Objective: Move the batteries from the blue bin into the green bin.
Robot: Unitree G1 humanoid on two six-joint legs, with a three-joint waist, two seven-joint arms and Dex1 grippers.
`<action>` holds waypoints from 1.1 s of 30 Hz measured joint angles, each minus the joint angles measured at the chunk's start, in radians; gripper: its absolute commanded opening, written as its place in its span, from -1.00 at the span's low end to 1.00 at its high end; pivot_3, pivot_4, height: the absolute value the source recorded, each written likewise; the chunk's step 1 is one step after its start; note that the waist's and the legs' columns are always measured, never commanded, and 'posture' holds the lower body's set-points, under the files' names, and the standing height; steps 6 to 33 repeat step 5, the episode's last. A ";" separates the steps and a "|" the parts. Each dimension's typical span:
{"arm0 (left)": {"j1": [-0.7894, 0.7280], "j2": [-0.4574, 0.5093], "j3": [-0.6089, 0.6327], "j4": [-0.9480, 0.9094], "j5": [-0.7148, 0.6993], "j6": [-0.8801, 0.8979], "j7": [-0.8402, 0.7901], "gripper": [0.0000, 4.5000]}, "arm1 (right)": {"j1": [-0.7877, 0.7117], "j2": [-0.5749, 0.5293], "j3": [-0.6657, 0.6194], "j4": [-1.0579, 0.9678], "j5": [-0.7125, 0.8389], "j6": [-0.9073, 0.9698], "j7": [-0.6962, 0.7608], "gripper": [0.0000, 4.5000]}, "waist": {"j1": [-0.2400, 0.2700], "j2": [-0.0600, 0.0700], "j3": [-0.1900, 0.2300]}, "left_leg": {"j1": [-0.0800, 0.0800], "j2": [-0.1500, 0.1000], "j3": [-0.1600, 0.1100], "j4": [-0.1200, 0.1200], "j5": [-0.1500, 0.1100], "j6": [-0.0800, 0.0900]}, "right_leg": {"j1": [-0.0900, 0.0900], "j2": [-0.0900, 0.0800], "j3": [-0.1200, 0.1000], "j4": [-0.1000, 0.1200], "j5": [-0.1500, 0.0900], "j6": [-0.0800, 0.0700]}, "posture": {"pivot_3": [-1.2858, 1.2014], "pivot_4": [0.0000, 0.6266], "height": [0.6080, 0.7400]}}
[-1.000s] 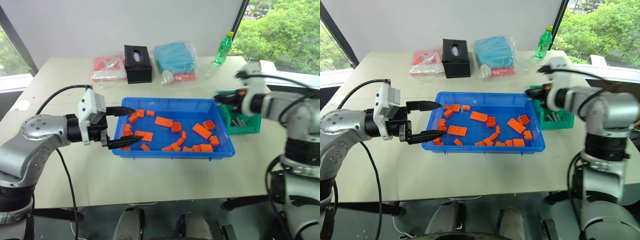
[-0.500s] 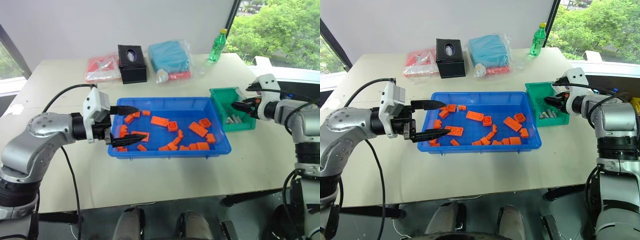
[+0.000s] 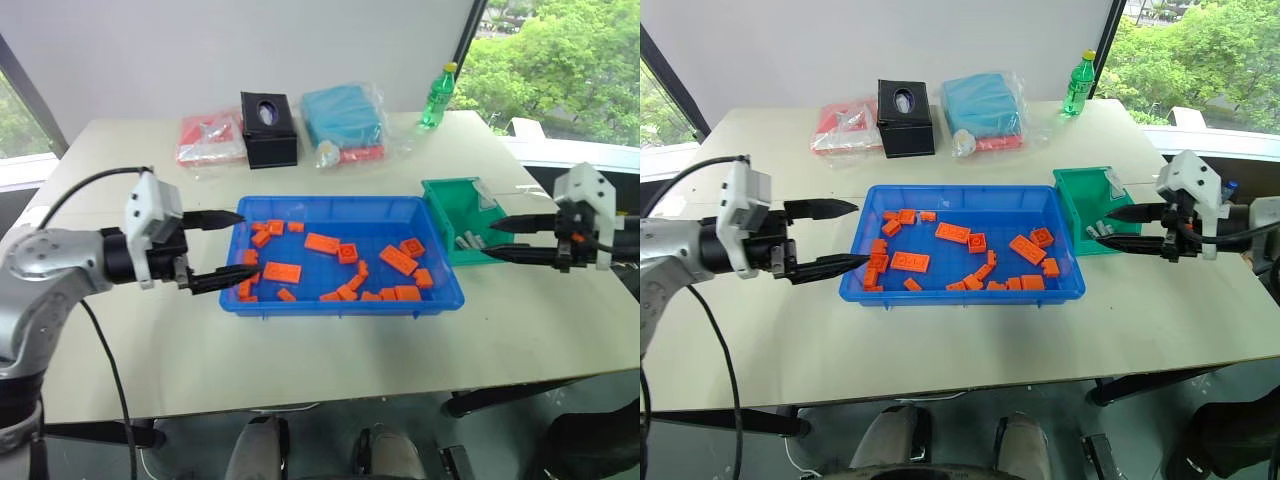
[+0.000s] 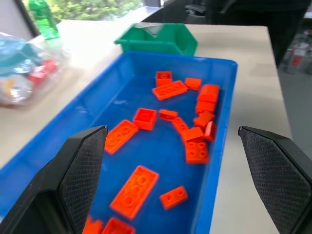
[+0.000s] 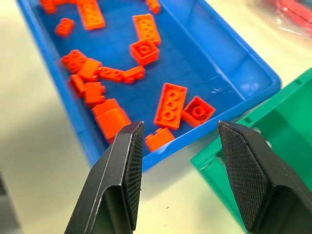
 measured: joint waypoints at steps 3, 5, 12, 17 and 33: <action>0.027 0.028 0.052 0.023 -0.007 0.003 -0.010 1.00 | 0.031 0.000 -0.019 0.021 0.000 -0.014 0.018 0.08 | 0.004 0.002 0.001 | 0.000 0.000 0.000 0.000 0.000 0.000 | 0.000 -0.001 0.000 0.000 -0.001 -0.001 | 0.03 -0.52 -0.66; 0.038 0.039 0.074 0.040 -0.008 0.002 -0.016 1.00 | 0.042 0.000 -0.020 0.021 -0.001 -0.023 0.017 0.08 | 0.005 0.003 0.002 | 0.000 0.000 0.000 0.000 0.000 0.000 | 0.000 -0.001 0.000 0.000 -0.001 -0.001 | 0.03 -0.52 -0.66; 0.038 0.039 0.074 0.040 -0.008 0.002 -0.016 1.00 | 0.042 0.000 -0.020 0.021 -0.001 -0.023 0.017 0.08 | 0.005 0.003 0.002 | 0.000 0.000 0.000 0.000 0.000 0.000 | 0.000 -0.001 0.000 0.000 -0.001 -0.001 | 0.03 -0.52 -0.66; 0.038 0.039 0.074 0.040 -0.008 0.002 -0.016 1.00 | 0.042 0.000 -0.020 0.021 -0.001 -0.023 0.017 0.08 | 0.005 0.003 0.002 | 0.000 0.000 0.000 0.000 0.000 0.000 | 0.000 -0.001 0.000 0.000 -0.001 -0.001 | 0.03 -0.52 -0.66; 0.038 0.039 0.074 0.040 -0.008 0.002 -0.016 1.00 | 0.042 0.000 -0.020 0.021 -0.001 -0.023 0.017 0.08 | 0.005 0.003 0.002 | 0.000 0.000 0.000 0.000 0.000 0.000 | 0.000 -0.001 0.000 0.000 -0.001 -0.001 | 0.03 -0.52 -0.66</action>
